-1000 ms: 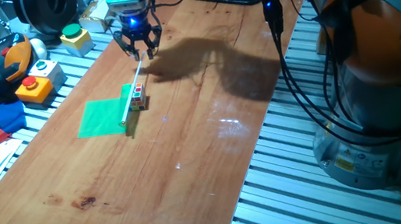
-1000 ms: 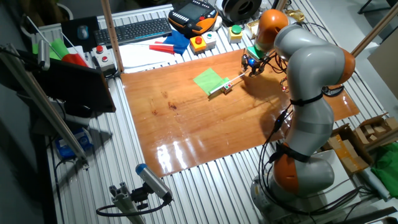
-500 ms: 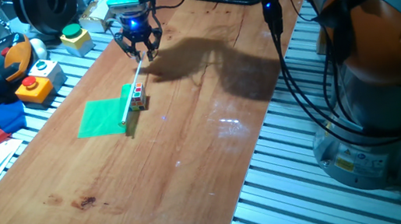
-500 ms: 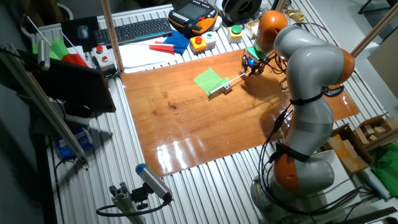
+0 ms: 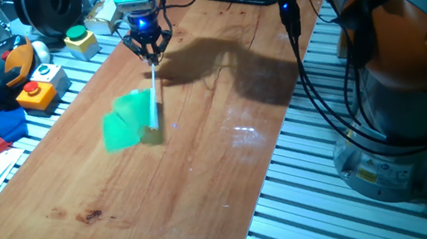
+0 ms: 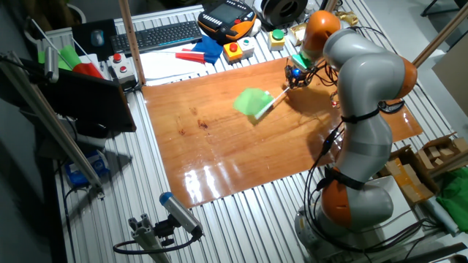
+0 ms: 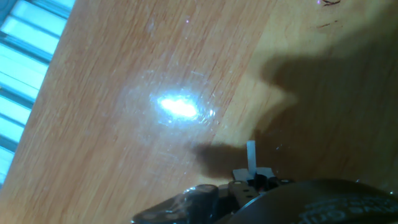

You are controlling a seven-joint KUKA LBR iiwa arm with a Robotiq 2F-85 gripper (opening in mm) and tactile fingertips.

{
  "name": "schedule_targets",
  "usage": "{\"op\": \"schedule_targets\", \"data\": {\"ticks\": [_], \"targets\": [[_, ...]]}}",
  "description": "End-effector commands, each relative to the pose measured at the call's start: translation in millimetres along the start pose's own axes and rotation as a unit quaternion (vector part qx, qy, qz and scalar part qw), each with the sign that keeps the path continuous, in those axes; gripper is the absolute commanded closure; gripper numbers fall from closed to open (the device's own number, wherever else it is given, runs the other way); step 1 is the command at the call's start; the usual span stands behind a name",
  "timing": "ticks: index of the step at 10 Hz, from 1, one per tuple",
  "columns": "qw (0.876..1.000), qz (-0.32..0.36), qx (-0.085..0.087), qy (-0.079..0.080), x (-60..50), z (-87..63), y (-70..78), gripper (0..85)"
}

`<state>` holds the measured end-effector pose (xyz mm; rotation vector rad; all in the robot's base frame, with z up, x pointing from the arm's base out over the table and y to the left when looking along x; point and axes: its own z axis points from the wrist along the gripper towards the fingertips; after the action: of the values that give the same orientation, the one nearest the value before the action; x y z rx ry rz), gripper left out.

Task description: Wave the flag

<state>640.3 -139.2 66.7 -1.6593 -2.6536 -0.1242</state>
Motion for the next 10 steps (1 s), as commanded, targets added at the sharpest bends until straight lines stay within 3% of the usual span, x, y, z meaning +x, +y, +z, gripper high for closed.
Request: {"op": "schedule_targets", "data": {"ticks": [1,5,8,10], "targets": [[1.000,0.003,-0.001,0.004,1.0,-2.6,1.1,84.3],[1.000,0.004,0.010,0.002,13.2,-37.0,8.6,84.3],[1.000,0.009,0.021,-0.002,34.9,-65.8,13.0,84.3],[0.999,0.040,0.021,0.007,51.1,-84.0,17.5,84.3]]}}
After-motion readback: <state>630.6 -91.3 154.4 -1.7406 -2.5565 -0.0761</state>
